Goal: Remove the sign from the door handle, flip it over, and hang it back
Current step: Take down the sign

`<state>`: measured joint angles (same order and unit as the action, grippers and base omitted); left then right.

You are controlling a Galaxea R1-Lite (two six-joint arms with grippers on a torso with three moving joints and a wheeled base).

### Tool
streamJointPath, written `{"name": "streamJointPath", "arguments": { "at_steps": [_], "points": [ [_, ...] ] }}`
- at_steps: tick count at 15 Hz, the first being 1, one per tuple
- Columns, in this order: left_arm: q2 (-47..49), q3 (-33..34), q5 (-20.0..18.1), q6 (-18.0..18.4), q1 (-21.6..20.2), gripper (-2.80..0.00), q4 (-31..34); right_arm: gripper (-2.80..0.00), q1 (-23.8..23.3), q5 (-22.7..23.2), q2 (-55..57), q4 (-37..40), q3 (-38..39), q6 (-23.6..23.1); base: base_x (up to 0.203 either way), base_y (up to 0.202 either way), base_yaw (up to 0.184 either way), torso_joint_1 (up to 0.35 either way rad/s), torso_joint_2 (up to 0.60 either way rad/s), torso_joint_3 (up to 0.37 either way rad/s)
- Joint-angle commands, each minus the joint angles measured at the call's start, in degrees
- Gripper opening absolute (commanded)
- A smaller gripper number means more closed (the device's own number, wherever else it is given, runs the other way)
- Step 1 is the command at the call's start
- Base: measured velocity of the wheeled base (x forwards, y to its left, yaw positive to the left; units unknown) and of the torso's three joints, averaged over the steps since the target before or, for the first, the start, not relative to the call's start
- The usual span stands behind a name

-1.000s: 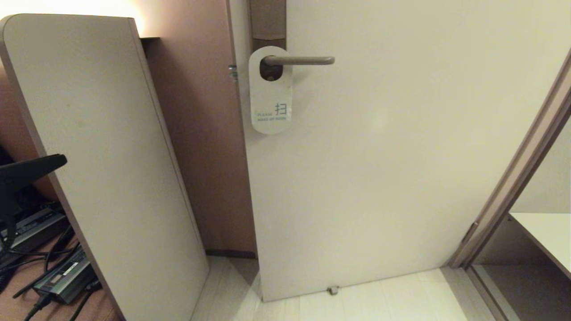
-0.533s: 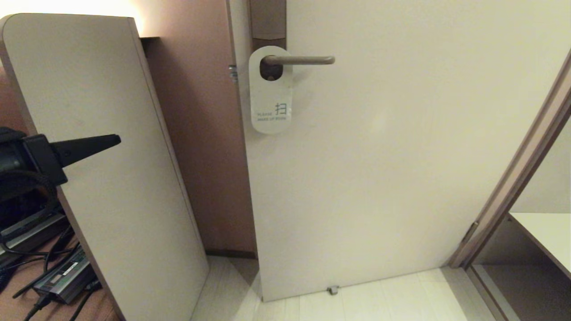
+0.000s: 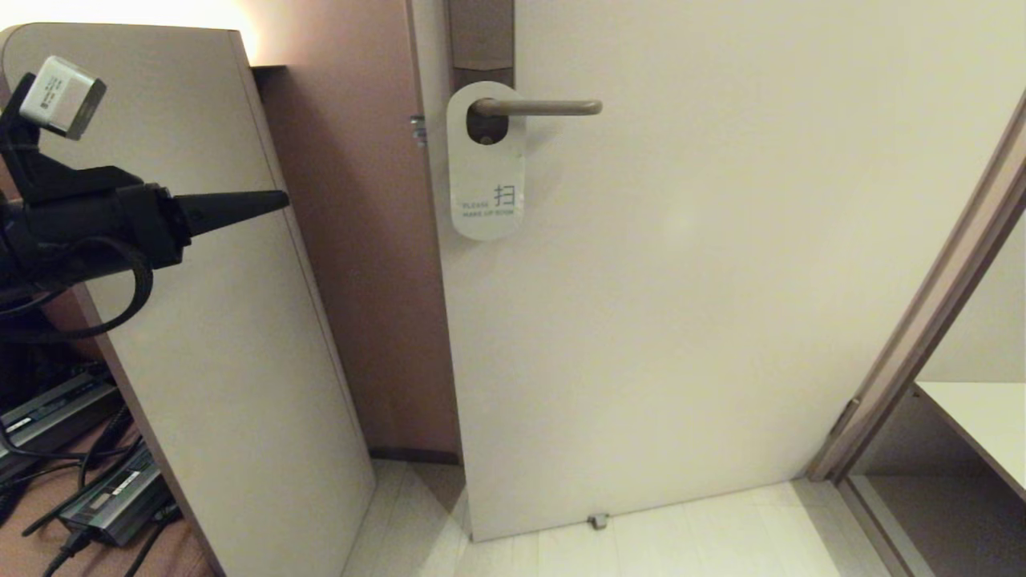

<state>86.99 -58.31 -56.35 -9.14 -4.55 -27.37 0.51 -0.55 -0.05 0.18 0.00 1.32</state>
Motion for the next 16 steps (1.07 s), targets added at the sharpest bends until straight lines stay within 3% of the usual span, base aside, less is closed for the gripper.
{"name": "streamJointPath", "arguments": {
  "at_steps": [1,4,16],
  "points": [
    [5.5,-3.6,-6.0,0.1,-0.2,-2.80,-0.2,-2.80,0.0,0.0,0.0,0.0,0.0,0.0,0.000,0.000,0.000,0.000,0.00,0.000],
    [10.4,-7.5,-8.9,3.1,0.1,-2.80,-0.2,-2.80,0.0,0.0,0.0,0.0,0.0,0.0,0.000,0.000,0.000,0.000,0.00,0.000],
    [24.9,-23.1,-9.0,11.9,7.2,-2.80,-0.1,-2.80,0.0,0.0,0.0,0.0,0.0,0.0,0.000,0.000,0.000,0.000,0.00,0.000]
  ]
}}
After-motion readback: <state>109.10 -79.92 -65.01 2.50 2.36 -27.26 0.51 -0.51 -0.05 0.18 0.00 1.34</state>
